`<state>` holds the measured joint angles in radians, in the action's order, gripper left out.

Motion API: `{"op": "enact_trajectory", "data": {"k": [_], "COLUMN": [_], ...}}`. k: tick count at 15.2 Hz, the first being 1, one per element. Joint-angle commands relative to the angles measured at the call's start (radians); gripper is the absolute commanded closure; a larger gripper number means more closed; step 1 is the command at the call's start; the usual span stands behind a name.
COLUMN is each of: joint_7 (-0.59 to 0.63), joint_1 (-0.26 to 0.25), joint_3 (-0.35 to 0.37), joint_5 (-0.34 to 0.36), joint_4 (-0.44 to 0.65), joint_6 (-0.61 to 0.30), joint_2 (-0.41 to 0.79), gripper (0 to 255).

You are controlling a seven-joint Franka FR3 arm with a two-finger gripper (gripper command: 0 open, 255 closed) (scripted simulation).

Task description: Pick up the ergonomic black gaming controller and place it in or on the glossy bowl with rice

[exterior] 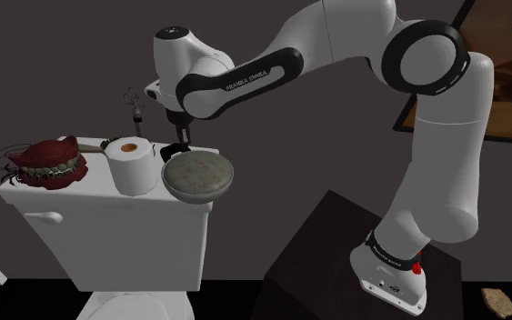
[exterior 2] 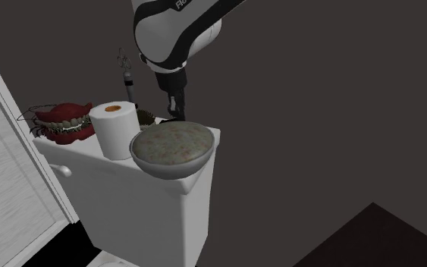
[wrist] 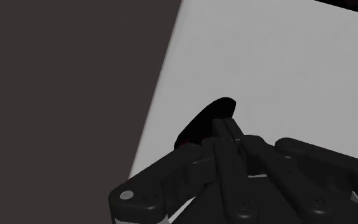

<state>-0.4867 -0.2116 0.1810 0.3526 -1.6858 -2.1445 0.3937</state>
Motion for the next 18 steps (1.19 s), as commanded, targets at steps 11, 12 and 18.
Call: {"op": "enact_trajectory", "data": {"k": [11, 12, 18], "joint_7": [-0.299, -0.298, -0.295], "joint_1": [0.018, 0.02, 0.024], "joint_3": [0.045, 0.044, 0.042], "joint_5": [-0.089, -0.088, -0.085], "joint_4": [0.451, 0.438, 0.41], "joint_6": [0.35, 0.337, 0.305], "joint_2": [0.266, 0.267, 0.271], "gripper": [0, 0, 0]}}
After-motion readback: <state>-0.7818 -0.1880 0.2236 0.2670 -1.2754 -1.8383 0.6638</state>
